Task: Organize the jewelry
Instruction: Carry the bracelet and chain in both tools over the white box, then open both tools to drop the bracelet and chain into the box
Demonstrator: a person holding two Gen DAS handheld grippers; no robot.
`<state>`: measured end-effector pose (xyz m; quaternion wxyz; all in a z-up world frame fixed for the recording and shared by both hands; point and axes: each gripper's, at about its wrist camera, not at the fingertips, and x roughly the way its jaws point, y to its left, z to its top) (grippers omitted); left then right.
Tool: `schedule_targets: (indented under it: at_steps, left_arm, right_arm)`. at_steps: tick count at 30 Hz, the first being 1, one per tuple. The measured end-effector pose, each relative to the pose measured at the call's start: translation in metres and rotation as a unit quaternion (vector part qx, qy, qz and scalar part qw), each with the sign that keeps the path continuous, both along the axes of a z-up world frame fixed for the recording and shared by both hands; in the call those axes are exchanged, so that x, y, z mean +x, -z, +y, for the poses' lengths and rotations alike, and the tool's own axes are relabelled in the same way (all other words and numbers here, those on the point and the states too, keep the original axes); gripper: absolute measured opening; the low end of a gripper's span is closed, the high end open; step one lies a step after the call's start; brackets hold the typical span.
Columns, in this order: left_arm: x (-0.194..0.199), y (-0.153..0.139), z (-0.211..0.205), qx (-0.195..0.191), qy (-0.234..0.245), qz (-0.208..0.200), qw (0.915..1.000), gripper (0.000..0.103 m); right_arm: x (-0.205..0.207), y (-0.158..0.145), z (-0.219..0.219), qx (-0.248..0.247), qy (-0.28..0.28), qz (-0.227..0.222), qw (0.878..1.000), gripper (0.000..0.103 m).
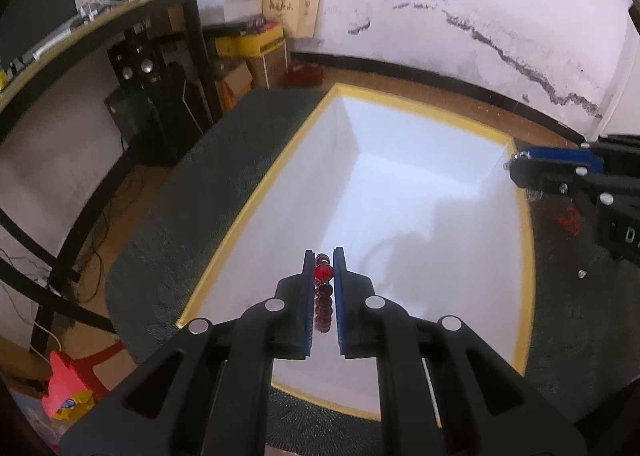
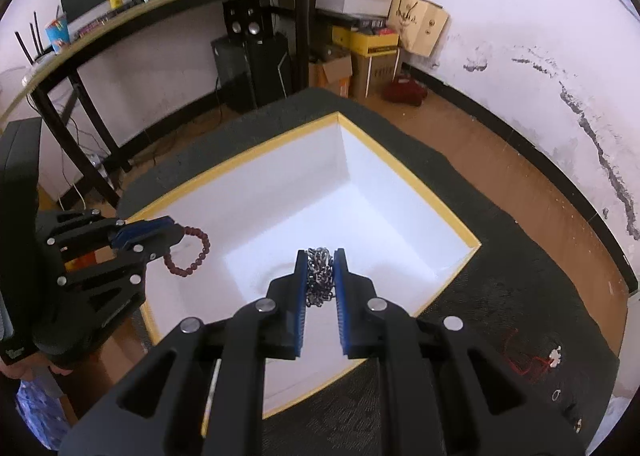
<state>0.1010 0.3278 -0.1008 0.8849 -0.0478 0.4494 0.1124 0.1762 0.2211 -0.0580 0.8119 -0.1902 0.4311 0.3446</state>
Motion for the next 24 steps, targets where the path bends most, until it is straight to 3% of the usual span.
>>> schedule_targets:
  at_steps: [12,24]
  left_arm:
    - [0.014,0.039,0.013,-0.016,-0.003,0.024,0.9996,0.008]
    - [0.019,0.053,0.012,-0.019,-0.001,0.035,0.9992,0.008]
  right_arm:
    - [0.030,0.059,0.013,-0.030,0.006,0.030,0.999,0.013]
    - [0.041,0.082,0.012,-0.035,0.016,0.043,0.998,0.013]
